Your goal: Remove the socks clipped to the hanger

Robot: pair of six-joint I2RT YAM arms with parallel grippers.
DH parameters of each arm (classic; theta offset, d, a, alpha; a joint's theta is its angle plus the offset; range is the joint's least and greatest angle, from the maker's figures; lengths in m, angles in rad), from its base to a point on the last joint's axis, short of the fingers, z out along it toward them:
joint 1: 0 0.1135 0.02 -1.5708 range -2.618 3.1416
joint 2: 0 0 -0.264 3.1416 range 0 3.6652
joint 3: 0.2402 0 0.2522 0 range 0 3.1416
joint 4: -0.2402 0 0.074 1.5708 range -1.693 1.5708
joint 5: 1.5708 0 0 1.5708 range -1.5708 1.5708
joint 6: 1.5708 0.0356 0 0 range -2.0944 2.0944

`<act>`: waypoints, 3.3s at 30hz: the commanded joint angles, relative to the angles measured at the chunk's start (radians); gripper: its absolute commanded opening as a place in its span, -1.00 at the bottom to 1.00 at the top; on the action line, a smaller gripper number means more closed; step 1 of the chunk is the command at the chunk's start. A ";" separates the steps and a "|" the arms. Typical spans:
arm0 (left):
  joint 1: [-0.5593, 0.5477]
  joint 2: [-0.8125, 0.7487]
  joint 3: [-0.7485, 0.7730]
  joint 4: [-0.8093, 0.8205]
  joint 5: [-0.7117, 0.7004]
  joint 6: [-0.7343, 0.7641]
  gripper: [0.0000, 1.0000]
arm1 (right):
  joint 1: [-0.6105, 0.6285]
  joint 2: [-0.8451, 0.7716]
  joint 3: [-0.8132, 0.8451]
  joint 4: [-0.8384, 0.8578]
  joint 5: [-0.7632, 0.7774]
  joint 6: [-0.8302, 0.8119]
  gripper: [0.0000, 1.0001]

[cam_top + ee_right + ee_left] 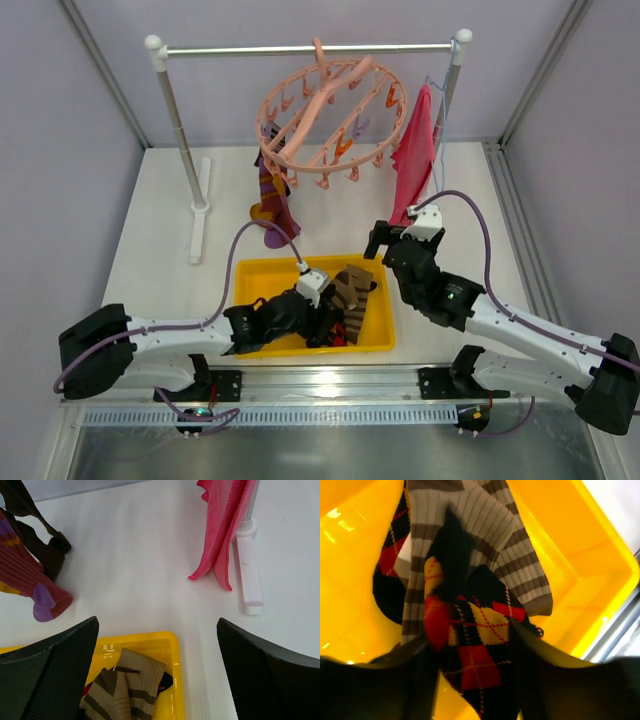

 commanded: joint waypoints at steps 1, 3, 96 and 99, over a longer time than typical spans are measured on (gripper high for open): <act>-0.019 -0.010 0.016 0.023 -0.102 0.001 0.49 | -0.005 -0.007 -0.001 0.026 0.012 0.025 0.99; -0.021 -0.038 0.031 -0.029 -0.135 0.004 0.99 | -0.011 -0.020 -0.009 0.024 0.010 0.022 0.99; 0.219 -0.041 0.102 0.346 -0.415 0.205 -0.99 | -0.176 0.074 -0.067 0.198 -0.338 -0.137 0.99; 0.193 -0.113 0.103 0.273 -0.396 0.194 -0.99 | -0.107 0.071 -0.009 0.147 -0.280 -0.137 0.99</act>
